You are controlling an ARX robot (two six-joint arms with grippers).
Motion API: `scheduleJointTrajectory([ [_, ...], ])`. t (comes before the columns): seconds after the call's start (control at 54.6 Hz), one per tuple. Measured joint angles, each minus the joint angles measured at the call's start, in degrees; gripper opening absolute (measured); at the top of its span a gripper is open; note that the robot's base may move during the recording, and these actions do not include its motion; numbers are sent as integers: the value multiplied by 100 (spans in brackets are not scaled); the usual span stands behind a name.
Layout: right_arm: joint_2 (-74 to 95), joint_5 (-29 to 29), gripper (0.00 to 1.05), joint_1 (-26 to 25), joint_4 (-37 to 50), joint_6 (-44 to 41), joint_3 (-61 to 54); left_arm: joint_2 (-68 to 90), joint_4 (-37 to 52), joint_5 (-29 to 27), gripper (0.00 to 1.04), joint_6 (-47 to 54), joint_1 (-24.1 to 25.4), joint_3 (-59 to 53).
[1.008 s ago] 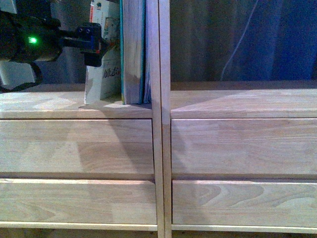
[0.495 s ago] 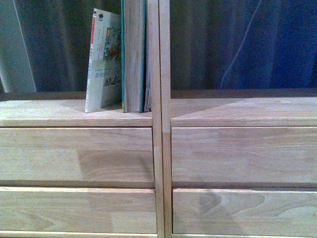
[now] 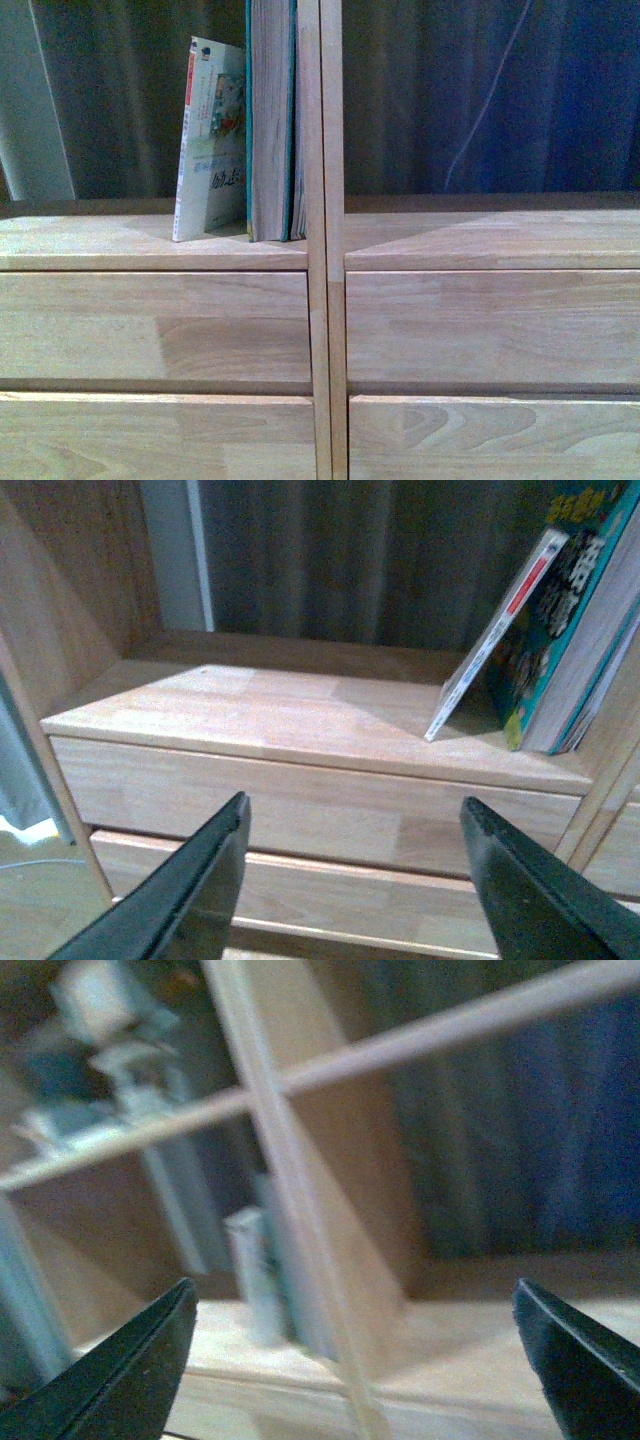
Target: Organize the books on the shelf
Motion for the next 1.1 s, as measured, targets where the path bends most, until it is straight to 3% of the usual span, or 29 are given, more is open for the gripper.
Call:
scheduleJointTrajectory([
  [0.055, -195, 1060, 81, 17, -1346, -756, 52, -267, 223, -11, 51, 44, -9, -514],
  [0.073, -269, 1141, 78, -22, -1526, -872, -39, -330, 275, -11, 48, 50, -11, -629],
  [0.33, -1121, 721, 35, -636, -1259, -1515, -1539, -981, 693, -13, 4, 87, -22, -1735],
  [0.495, -1587, 424, 2, -975, -1025, -1604, -2271, -1377, 815, -15, 3, 96, -22, -2262],
  [0.531, -1672, 358, 3, -1036, -992, -1613, -2396, -1453, 820, -17, 3, 96, -22, -2347],
  [0.586, -1847, -232, 3, -1482, -962, -1620, -2614, -1609, 824, -20, 3, 96, -22, -2514],
  [0.641, -1971, -258, 3, -1668, -929, -1620, -2752, -1725, 824, -20, 3, 96, -22, -2623],
  [1.099, -2739, -315, 3, -1729, -929, -1620, -3484, -2566, 560, -17, 3, 98, -22, -3156],
])
